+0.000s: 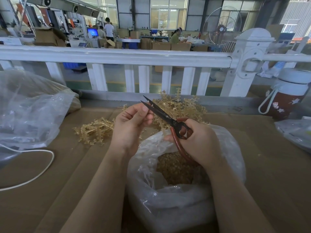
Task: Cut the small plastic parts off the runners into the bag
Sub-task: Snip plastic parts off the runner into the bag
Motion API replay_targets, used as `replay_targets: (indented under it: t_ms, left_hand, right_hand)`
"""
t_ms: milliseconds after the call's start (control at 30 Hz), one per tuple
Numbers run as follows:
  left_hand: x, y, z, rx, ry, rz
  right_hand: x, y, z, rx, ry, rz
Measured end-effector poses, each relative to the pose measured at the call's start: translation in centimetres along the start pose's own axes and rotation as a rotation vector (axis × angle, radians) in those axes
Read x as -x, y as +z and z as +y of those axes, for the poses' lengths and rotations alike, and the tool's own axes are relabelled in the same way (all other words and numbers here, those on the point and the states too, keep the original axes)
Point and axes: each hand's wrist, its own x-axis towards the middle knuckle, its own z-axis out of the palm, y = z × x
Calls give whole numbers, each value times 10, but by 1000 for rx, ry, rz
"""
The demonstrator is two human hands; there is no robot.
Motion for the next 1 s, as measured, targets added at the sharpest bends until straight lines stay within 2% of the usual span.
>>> replay_targets:
  t_ms: [133, 333, 567, 1000]
  left_hand:
    - [0, 0, 0, -14, 10, 11]
    - [0, 3, -4, -114, 27, -1]
    - [1, 10, -7, -128, 8, 42]
    - [2, 11, -8, -142, -14, -11]
  right_hand:
    - [-1, -1, 1, 34, 38, -52]
    - [-1, 0, 1, 38, 87, -35]
    - [0, -2, -3, 70, 41, -22]
    - [2, -1, -5, 151, -3, 81]
